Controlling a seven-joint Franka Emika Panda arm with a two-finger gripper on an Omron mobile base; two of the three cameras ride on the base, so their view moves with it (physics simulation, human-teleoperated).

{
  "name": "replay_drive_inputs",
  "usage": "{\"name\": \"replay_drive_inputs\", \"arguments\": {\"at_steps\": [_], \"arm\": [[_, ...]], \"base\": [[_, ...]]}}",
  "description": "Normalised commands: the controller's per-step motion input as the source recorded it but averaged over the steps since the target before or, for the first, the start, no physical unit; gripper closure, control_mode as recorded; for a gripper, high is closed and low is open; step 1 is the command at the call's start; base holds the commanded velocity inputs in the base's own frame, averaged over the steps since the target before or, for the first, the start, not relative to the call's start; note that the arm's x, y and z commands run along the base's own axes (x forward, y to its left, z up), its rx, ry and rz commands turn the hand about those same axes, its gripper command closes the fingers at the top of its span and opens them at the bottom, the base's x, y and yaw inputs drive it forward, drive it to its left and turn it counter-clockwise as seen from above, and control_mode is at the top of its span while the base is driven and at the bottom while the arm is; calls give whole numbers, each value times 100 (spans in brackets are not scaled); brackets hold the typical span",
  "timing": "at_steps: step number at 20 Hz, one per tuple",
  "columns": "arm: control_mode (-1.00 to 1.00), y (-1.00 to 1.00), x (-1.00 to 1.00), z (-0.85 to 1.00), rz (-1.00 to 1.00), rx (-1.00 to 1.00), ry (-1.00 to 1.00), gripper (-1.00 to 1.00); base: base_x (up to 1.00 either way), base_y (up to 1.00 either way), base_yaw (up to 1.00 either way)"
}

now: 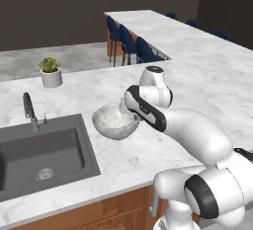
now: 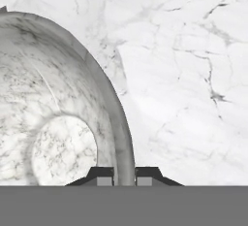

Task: Pick the cup and bowl from the counter and place them on the counter next to the sink.

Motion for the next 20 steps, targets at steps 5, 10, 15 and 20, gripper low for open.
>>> {"name": "replay_drive_inputs", "arguments": {"at_steps": [5,10,15,20], "arm": [[-100,15,25,-19,0,0,0,100],[-100,5,10,-26,0,0,0,100],[-100,4,10,-32,0,-1,0,100],[-100,6,17,-28,0,-2,0,100]], "base": [[0,0,0],[0,0,0],[0,0,0],[0,0,0]]}}
